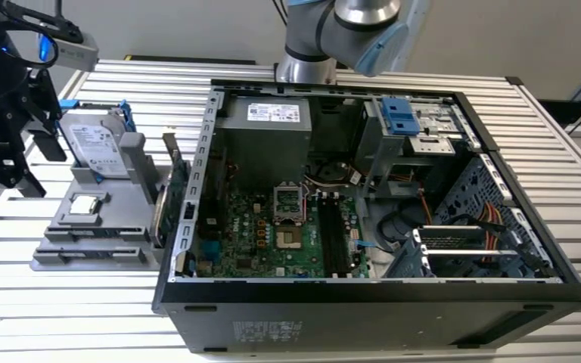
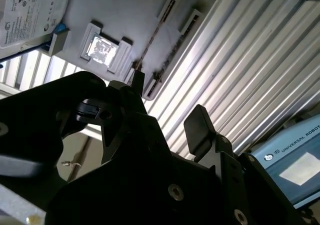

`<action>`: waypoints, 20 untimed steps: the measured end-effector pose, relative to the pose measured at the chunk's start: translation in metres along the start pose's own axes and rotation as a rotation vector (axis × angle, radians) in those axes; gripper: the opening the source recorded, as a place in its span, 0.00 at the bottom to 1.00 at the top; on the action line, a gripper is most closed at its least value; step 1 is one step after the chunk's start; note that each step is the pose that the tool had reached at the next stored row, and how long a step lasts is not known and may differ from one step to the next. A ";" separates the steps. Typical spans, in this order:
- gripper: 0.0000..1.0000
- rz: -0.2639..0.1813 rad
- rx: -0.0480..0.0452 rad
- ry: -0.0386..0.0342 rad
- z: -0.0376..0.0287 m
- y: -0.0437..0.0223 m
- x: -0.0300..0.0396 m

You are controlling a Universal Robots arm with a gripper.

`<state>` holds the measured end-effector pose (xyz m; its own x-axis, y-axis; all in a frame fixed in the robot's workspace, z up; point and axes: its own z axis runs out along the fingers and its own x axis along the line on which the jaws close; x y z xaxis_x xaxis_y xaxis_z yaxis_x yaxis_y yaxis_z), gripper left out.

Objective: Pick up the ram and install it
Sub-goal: 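Pick up the ram and move it above insertion slot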

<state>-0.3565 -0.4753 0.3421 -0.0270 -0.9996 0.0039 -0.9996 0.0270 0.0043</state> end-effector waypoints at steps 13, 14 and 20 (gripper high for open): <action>1.00 -0.002 0.0001 0.0000 0.0078 0.0004 0.0000; 1.00 -0.003 0.0001 0.0000 0.0084 0.0004 0.0000; 1.00 -0.007 -0.0012 0.0000 0.0119 0.0005 -0.0001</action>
<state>-0.3570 -0.4753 0.3303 -0.0201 -0.9998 0.0039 -0.9998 0.0202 0.0055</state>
